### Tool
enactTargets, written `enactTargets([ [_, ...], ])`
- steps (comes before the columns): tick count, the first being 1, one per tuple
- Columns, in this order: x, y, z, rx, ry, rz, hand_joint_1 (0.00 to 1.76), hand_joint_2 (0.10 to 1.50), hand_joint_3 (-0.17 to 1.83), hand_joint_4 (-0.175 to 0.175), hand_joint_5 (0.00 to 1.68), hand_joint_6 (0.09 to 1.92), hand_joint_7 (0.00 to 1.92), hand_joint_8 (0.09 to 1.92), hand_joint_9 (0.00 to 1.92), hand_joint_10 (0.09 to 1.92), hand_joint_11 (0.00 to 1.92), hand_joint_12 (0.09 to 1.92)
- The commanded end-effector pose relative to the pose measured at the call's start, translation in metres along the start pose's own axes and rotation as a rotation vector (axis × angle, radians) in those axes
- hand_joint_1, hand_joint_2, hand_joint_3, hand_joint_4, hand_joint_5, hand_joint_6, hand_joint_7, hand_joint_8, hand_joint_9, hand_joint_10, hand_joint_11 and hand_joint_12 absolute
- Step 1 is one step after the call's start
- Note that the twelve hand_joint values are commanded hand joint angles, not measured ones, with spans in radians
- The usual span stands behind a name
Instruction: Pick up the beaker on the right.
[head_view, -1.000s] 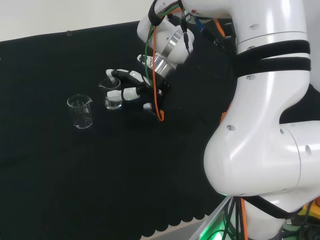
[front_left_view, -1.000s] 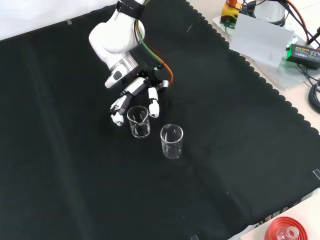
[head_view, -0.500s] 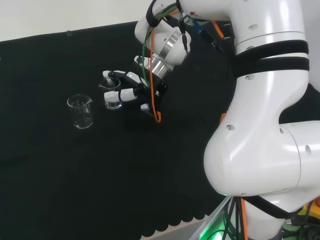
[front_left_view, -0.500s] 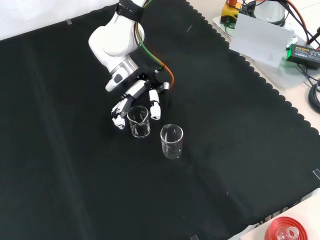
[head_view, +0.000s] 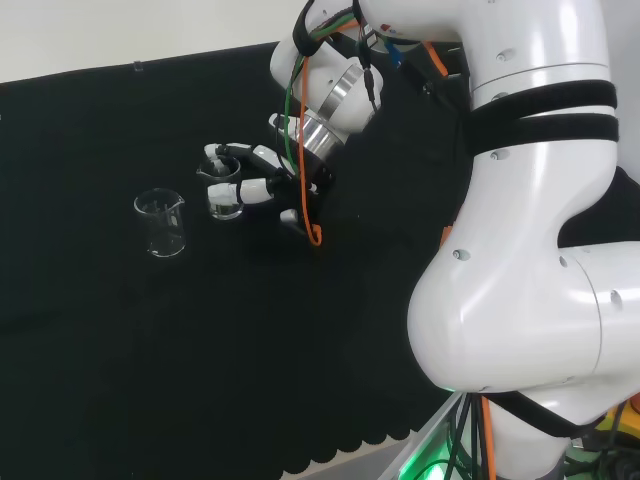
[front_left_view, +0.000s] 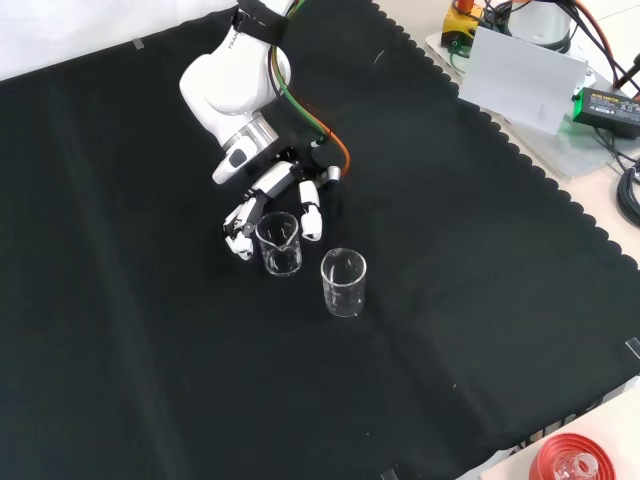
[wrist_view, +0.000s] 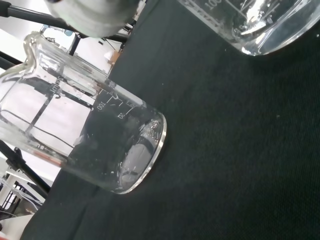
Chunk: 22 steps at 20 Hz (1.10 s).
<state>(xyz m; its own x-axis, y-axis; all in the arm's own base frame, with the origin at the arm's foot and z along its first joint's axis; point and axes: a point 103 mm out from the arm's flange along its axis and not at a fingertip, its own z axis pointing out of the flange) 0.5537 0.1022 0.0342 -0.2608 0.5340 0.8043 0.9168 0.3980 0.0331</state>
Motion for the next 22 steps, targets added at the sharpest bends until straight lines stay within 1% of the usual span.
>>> enactTargets([
  [1, -0.0004, 0.0004, 0.0007, -0.008, 0.005, 0.001, 0.88, 0.83, -0.17, -0.082, 0.41, 0.09, 0.35, 0.65, 0.39, 0.67, 0.0, 1.22],
  [13, -0.003, 0.0035, 0.004, -0.019, 0.022, 0.008, 0.89, 0.84, -0.17, -0.082, 0.42, 0.09, 0.36, 0.65, 0.4, 0.66, 0.0, 1.22],
  [22, -0.0009, 0.0057, 0.0044, -0.033, 0.011, 0.007, 0.92, 0.84, -0.17, -0.079, 0.45, 0.09, 0.38, 0.65, 0.42, 0.66, 0.0, 1.27],
])
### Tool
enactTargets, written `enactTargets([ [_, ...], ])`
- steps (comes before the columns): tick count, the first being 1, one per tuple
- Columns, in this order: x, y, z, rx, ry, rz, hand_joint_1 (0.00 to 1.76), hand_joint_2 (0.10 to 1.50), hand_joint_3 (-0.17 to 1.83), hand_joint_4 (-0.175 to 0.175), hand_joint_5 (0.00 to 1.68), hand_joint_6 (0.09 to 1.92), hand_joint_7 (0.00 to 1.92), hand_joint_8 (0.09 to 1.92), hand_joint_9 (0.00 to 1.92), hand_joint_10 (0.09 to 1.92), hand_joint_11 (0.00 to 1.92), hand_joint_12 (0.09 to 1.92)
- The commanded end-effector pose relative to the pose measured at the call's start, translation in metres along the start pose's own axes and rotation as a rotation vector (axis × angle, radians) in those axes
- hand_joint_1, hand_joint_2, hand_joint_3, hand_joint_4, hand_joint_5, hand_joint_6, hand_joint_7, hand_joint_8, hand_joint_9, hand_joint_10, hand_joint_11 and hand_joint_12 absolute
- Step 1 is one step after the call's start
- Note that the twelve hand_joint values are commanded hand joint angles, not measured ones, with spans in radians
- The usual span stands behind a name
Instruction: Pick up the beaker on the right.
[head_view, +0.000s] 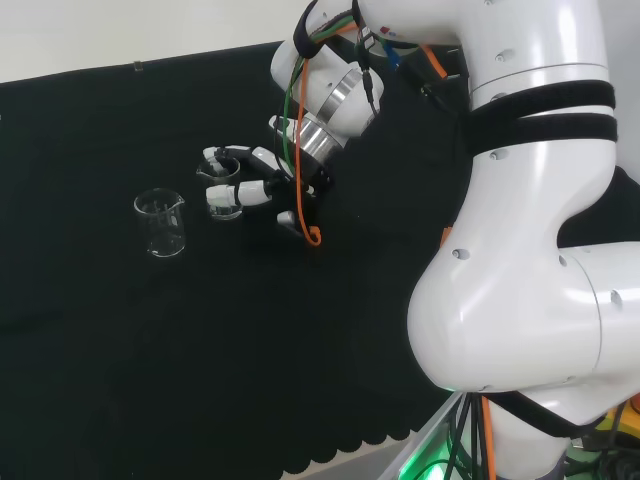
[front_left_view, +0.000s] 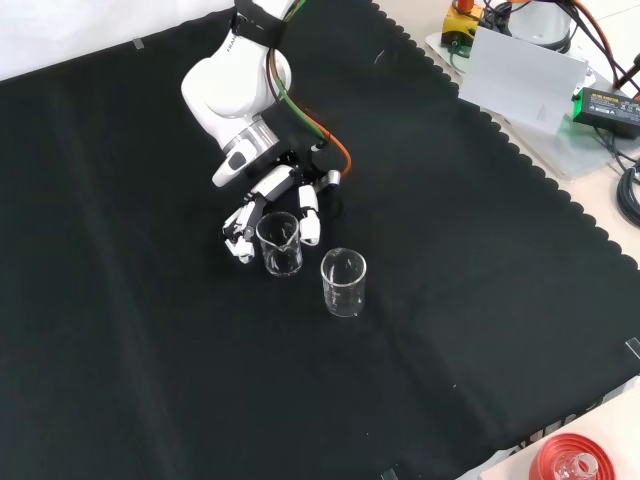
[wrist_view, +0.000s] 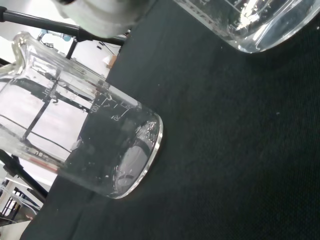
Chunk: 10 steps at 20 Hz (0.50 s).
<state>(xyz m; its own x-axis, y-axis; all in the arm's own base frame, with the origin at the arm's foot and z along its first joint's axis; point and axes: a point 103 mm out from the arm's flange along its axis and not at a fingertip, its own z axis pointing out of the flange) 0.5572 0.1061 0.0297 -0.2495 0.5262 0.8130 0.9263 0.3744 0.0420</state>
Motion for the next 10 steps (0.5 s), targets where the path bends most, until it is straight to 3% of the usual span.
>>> enactTargets([
  [1, 0.0014, 0.001, -0.0002, -0.013, 0.0, 0.0, 0.93, 0.84, -0.17, -0.077, 0.46, 0.09, 0.38, 0.65, 0.42, 0.66, 0.0, 1.27],
  [5, 0.0019, 0.0018, -0.001, -0.036, 0.0, -0.005, 0.95, 0.85, -0.17, -0.059, 0.56, 0.14, 0.45, 0.63, 0.48, 0.63, 0.0, 1.3],
  [8, 0.0016, 0.0029, -0.0011, -0.065, 0.011, 0.004, 0.97, 0.88, -0.17, -0.035, 0.58, 0.48, 0.55, 0.58, 0.55, 0.58, 0.01, 1.34],
  [10, 0.002, 0.003, -0.0015, -0.092, 0.002, 0.01, 0.99, 0.91, -0.17, -0.005, 0.71, 0.74, 0.64, 0.57, 0.62, 0.57, 0.06, 1.34],
])
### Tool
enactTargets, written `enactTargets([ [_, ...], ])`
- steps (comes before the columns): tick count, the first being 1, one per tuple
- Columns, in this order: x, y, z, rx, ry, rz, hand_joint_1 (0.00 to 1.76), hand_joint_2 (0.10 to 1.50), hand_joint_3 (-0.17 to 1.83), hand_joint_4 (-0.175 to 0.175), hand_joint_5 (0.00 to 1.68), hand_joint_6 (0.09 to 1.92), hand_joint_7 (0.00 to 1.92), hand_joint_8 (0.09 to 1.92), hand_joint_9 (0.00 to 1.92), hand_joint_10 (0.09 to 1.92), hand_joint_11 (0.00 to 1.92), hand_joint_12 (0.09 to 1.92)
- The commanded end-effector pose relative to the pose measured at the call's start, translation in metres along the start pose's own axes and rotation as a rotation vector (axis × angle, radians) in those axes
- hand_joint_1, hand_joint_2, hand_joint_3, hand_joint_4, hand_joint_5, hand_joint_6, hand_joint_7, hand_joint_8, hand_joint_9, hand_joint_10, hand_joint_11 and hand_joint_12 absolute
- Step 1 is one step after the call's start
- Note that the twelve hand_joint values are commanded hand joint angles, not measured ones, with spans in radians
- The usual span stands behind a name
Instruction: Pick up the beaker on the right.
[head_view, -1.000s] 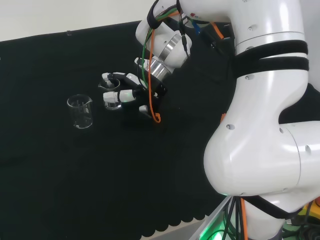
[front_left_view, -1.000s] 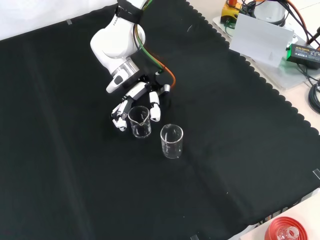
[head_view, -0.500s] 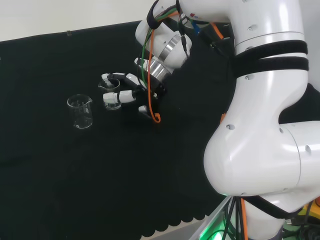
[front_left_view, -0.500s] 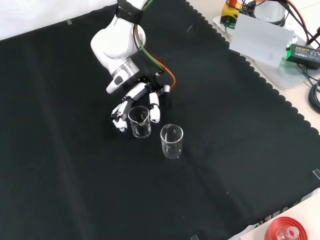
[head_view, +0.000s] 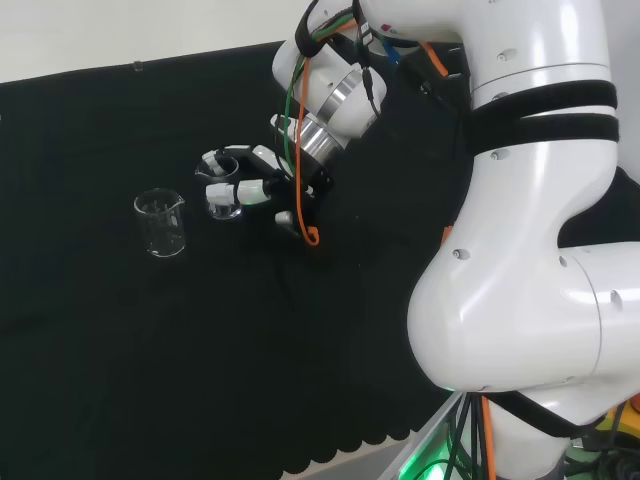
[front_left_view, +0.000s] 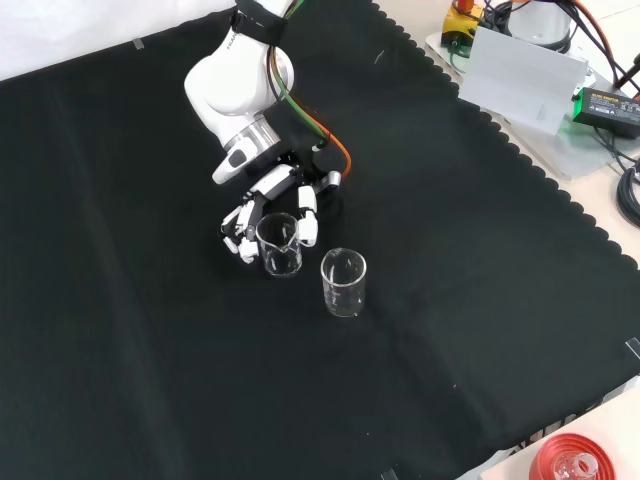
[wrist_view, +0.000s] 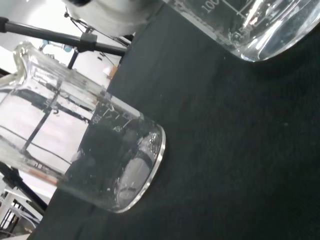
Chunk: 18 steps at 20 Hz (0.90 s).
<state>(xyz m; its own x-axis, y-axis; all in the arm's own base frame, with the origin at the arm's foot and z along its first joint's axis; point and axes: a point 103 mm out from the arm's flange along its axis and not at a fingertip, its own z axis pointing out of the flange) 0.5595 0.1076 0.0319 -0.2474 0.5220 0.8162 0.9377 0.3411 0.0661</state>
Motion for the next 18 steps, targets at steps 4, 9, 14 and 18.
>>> enactTargets([
  [4, 0.001, 0.0, -0.003, -0.091, -0.023, 0.013, 1.1, 1.03, -0.14, 0.154, 1.23, 0.54, 0.94, 0.53, 0.81, 0.54, 0.28, 1.3],
  [9, 0.009, 0.001, -0.011, -0.121, -0.034, -0.006, 1.21, 1.04, -0.17, 0.05, 1.38, 0.37, 1.36, 0.24, 1.08, 0.4, 0.58, 1.17],
  [14, 0.024, 0.004, -0.029, -0.122, -0.07, -0.037, 1.28, 1.05, -0.17, 0.051, 1.27, 0.59, 1.53, 0.09, 1.25, 0.29, 0.77, 1.08],
  [18, 0.031, 0.003, -0.035, -0.127, -0.075, -0.052, 1.28, 1.04, -0.17, 0.04, 1.26, 0.58, 1.56, 0.09, 1.31, 0.26, 0.85, 1.04],
])
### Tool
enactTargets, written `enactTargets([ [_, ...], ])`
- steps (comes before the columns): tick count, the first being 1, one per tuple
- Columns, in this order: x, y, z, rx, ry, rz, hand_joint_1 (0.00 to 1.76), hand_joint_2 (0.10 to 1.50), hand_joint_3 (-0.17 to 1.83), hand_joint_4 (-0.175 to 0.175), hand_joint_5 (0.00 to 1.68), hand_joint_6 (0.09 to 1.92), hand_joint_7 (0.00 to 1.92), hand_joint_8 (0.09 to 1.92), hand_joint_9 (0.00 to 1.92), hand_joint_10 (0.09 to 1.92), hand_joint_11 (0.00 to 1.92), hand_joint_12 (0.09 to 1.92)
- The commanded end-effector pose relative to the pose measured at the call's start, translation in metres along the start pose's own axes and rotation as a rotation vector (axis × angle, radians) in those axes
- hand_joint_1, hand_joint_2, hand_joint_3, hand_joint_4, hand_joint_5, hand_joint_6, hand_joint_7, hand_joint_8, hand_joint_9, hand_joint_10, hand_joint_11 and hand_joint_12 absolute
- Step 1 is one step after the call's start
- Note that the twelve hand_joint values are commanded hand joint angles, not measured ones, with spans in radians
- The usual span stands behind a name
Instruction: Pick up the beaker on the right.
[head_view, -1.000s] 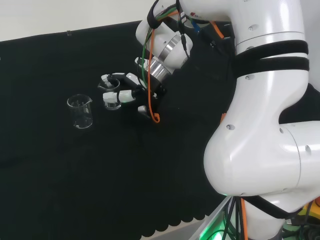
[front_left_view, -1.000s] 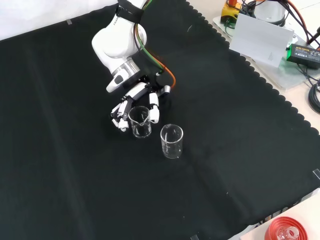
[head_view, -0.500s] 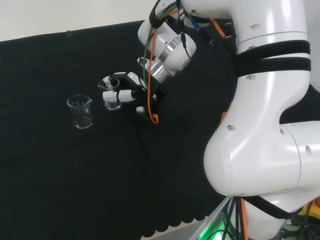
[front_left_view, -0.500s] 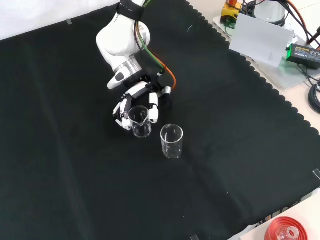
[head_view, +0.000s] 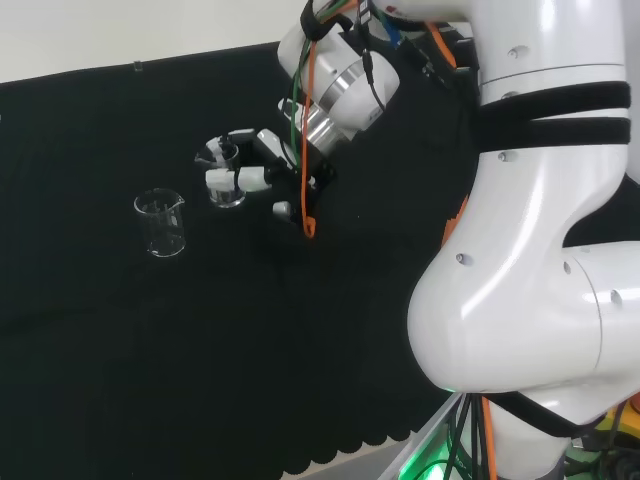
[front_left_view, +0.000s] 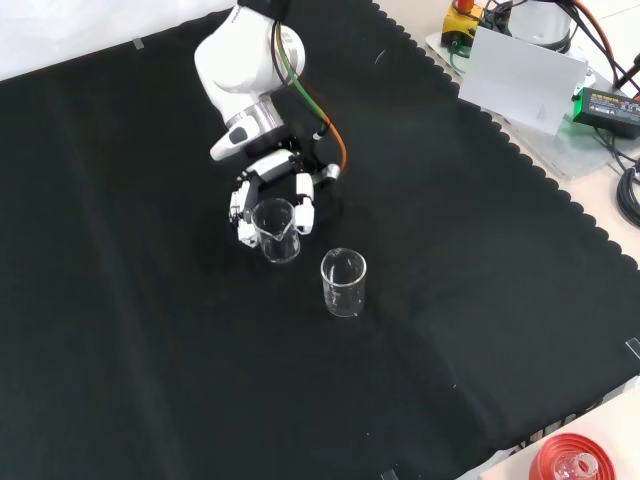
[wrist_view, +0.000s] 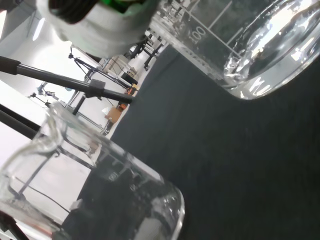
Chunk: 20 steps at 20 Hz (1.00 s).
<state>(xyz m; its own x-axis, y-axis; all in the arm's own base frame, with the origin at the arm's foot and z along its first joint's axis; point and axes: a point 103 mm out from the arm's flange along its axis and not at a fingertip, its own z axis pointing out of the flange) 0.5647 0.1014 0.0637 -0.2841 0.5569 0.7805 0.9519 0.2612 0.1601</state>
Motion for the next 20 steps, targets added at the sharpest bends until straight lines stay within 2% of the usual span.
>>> enactTargets([
  [1, 0.01, 0.0, -0.012, -0.002, -0.019, -0.025, 1.28, 1.04, -0.17, 0.038, 1.26, 0.58, 1.56, 0.09, 1.32, 0.25, 0.87, 1.03],
  [8, 0.022, -0.004, -0.021, 0.023, -0.024, -0.024, 1.29, 1.04, -0.17, 0.028, 1.27, 0.55, 1.57, 0.09, 1.38, 0.19, 1.01, 0.95],
  [20, 0.039, -0.016, -0.034, 0.063, -0.09, -0.034, 1.29, 1.04, -0.17, 0.028, 1.28, 0.53, 1.57, 0.09, 1.39, 0.16, 1.07, 0.92],
])
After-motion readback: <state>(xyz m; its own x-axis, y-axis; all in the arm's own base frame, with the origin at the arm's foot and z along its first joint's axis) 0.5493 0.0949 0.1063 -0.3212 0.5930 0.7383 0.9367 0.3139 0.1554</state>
